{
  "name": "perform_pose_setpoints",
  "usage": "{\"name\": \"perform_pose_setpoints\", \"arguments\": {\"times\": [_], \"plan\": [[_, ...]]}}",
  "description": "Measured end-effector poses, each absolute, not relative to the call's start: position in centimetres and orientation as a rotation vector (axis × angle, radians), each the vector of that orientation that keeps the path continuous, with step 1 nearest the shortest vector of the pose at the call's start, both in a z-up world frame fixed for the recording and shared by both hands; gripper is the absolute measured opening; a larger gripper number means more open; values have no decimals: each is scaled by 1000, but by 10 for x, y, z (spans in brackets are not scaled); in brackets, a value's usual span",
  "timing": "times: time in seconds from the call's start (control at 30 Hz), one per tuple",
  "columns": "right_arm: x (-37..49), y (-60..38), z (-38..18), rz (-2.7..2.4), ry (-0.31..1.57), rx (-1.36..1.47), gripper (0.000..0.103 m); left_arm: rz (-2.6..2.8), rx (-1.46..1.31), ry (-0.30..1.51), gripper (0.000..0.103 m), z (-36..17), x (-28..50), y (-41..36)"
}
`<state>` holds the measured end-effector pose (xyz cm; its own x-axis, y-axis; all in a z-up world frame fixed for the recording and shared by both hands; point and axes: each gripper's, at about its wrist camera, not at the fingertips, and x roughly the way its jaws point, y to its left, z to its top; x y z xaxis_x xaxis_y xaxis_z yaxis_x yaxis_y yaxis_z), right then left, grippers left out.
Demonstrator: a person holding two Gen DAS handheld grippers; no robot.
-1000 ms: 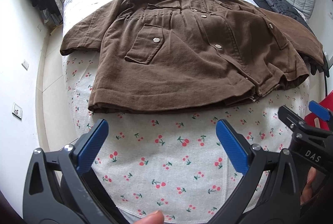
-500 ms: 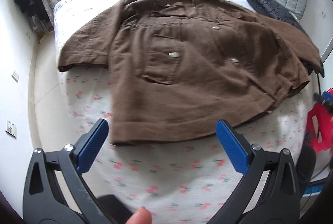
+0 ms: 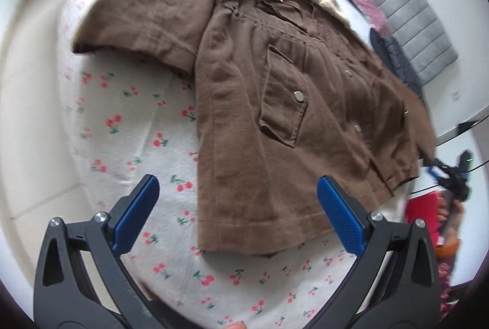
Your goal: Fold large clothes
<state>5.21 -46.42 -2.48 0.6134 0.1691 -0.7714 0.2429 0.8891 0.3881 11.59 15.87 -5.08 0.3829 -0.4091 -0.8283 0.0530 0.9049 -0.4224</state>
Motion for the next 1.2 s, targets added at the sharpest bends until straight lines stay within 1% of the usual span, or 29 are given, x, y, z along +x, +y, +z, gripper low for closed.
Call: {"name": "perform_pose_setpoints", "arguments": {"times": [0.1,0.17,0.27,0.33,0.4,0.47,0.5,0.53,0.57,0.6,0.63,0.67,0.7,0.73,0.77,0.87,0.97,1.07,1.13,1.2], "plan": [[61,-489,-41,-16,914,608,103,-351,-464,1136,100,-68,129,167],[68,-504,-59,0,920,699,103,-376,-537,1142,94,-81,136,170],[75,-518,-87,57,901,865,103,-424,-631,1132,93,-92,140,173],[78,-520,-106,89,884,966,103,-487,-757,1109,93,-98,138,175],[82,-515,-118,108,876,1005,102,-497,-786,1093,93,-98,134,173],[85,-506,-117,110,861,962,101,-505,-766,1088,93,-96,130,167],[87,-500,-115,132,866,952,99,-517,-740,1096,93,-96,127,159],[90,-490,-117,187,882,974,87,-520,-711,1102,89,-95,125,153],[92,-483,-120,230,902,999,64,-523,-681,1109,83,-94,121,147],[95,-475,-123,251,927,1009,52,-528,-650,1123,79,-93,117,139],[96,-465,-123,239,950,976,30,-533,-644,1131,66,-94,116,137],[95,-457,-122,225,952,948,24,-540,-646,1147,55,-97,114,135],[93,-452,-118,221,943,926,21,-542,-669,1177,38,-101,112,134],[90,-448,-112,227,931,913,18,-526,-678,1187,26,-102,111,135],[86,-443,-104,234,917,894,16,-504,-677,1186,21,-102,108,139],[71,-430,-67,263,871,818,13,-502,-686,1130,13,-85,100,152],[42,-424,-26,303,793,784,12,-519,-759,1067,11,-54,96,170],[19,-417,14,300,771,730,10,-533,-758,1008,10,-25,89,181],[10,-413,25,303,779,716,10,-547,-741,978,10,-7,81,186],[5,-408,25,295,793,700,10,-549,-707,973,10,0,74,189]]}}
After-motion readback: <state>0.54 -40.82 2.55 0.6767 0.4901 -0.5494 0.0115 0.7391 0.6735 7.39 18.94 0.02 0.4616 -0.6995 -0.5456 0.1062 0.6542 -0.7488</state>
